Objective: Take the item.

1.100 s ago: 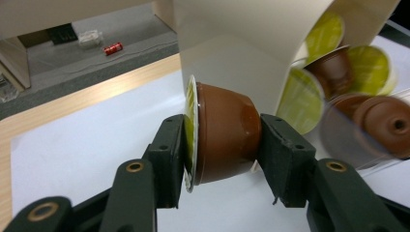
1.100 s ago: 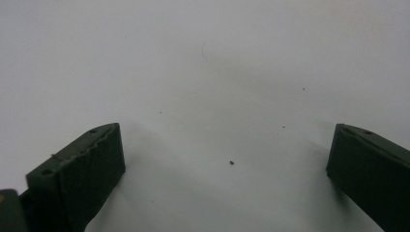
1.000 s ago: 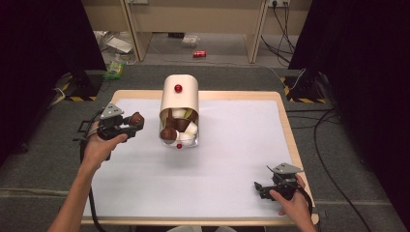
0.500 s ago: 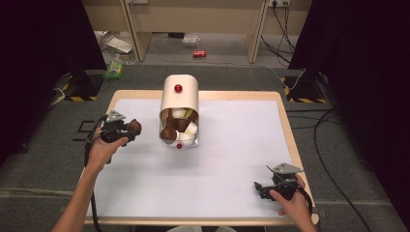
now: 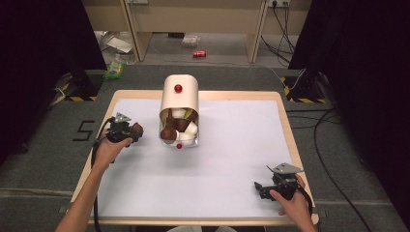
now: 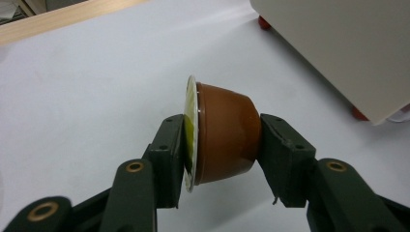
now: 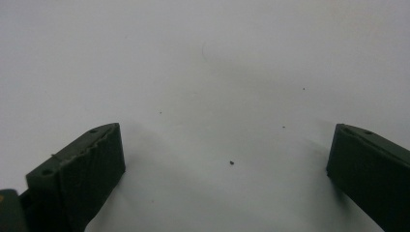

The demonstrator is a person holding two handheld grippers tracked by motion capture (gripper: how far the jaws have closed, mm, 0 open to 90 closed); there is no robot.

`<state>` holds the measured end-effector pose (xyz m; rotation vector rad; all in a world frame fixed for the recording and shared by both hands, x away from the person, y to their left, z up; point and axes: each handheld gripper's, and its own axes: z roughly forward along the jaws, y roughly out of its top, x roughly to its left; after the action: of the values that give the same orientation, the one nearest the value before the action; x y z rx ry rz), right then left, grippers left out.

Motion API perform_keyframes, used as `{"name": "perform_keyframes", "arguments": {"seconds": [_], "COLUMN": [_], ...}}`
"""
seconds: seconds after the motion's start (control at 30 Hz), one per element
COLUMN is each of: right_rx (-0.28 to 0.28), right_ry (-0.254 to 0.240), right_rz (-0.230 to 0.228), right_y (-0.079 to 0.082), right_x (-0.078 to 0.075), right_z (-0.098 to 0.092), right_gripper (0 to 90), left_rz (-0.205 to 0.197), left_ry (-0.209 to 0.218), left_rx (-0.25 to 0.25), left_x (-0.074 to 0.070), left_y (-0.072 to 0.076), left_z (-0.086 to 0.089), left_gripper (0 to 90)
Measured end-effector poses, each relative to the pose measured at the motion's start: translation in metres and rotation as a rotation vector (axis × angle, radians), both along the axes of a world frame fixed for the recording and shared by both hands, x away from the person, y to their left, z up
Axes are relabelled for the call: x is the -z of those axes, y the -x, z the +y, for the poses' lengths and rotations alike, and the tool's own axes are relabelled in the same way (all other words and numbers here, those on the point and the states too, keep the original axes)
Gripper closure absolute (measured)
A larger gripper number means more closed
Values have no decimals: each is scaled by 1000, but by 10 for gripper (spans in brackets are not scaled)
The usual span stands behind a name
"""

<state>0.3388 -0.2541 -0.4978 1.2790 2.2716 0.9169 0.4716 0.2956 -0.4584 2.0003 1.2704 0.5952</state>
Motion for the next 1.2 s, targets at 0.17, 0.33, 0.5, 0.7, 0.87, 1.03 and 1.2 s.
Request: {"name": "perform_keyframes", "arguments": {"seconds": [0.17,0.33,0.5,0.7,0.87,1.03,1.2], "right_rx": [0,0,0,0,1,0,1], "right_ry": [0,0,0,0,-1,-1,-1], "right_rz": [0,1,0,0,0,0,0], "right_y": [0,0,0,0,0,0,0], "right_x": [0,0,0,0,0,0,0], "right_z": [0,0,0,0,0,0,0], "right_gripper": [5,5,5,5,5,5,5], "left_rz": [17,28,28,35,54,65,55], "left_ry": [-18,-31,-66,-85,-86,-78,-67], "left_rx": [-11,-17,-19,-17,-11,-10,3], "left_x": [7,11,15,22,24,26,22], "left_y": [-4,-7,-9,-11,-11,-9,-7], "left_z": [-1,1,-2,-5,-6,-6,-6], "left_gripper": [530,530,529,527,481,369,314]}}
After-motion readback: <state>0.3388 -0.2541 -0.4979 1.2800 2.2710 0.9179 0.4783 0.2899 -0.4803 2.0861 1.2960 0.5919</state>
